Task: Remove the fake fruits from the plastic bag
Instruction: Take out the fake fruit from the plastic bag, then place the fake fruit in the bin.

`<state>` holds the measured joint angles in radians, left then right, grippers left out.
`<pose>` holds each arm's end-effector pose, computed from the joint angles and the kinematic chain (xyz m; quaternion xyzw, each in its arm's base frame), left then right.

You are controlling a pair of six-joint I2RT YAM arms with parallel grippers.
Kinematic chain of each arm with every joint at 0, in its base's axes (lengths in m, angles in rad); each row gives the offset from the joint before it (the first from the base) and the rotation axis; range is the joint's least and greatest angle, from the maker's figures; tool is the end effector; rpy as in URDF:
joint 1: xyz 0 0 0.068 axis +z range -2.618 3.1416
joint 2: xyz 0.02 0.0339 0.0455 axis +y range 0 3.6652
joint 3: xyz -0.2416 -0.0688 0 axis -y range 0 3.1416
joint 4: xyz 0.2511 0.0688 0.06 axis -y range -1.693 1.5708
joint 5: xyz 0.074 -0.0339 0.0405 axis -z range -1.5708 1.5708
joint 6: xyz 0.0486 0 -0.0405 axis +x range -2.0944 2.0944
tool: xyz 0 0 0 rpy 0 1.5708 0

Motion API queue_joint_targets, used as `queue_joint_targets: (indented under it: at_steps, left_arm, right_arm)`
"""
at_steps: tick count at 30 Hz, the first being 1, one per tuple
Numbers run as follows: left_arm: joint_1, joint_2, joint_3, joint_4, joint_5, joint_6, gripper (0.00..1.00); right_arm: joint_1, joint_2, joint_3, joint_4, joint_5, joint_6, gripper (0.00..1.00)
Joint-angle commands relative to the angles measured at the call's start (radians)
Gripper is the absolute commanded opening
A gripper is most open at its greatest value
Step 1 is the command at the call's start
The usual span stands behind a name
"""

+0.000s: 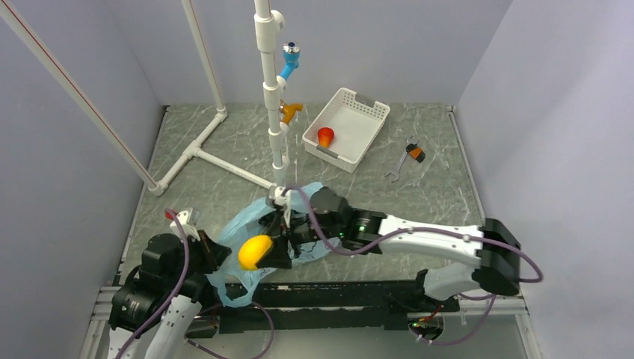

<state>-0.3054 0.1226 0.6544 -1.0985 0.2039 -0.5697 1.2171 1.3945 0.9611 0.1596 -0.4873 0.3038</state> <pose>0.0627 -0.0301 0.2568 -0.0664 0.8709 -0.2837 0.3958 0.0976 0.3299 0.2687 -0.4718 0.6300 0.5433 0.2922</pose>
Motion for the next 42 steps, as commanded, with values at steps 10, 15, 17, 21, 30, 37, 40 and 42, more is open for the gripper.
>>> queue_joint_targets:
  at_steps: [10, 15, 17, 21, 30, 37, 40, 42]
  left_arm:
    - [-0.001, -0.077, -0.083, 0.044, 0.279, 0.055, 0.0]
    - [-0.001, -0.006, -0.066, -0.004, 0.258, 0.137, 0.0]
    - [-0.001, 0.01, -0.053, 0.014, 0.274, 0.138, 0.0]
    - [-0.001, 0.042, -0.051, 0.053, 0.265, 0.149, 0.0]
    - [-0.001, 0.077, -0.073, 0.055, 0.243, 0.132, 0.0]
    - [-0.001, 0.046, -0.081, 0.035, 0.224, 0.124, 0.0]
    - [-0.001, 0.05, -0.083, 0.037, 0.218, 0.116, 0.0]
    - [-0.001, 0.056, -0.084, 0.038, 0.213, 0.11, 0.0]
  right_arm:
    - [-0.005, -0.338, 0.108, -0.058, 0.592, -0.083, 0.0]
    - [-0.06, -0.414, 0.08, -0.08, 0.84, -0.106, 0.0]
    - [-0.146, -0.411, 0.092, -0.144, 0.846, -0.065, 0.0]
    - [-0.336, -0.384, 0.054, -0.205, 0.824, 0.027, 0.0]
    - [-0.667, -0.142, 0.032, -0.189, 0.765, 0.208, 0.0]
    - [-0.79, 0.17, 0.228, -0.248, 0.701, 0.212, 0.0]
    - [-0.796, 0.293, 0.353, -0.336, 0.726, 0.177, 0.0]
    - [-0.799, 0.373, 0.44, -0.416, 0.742, 0.168, 0.0]
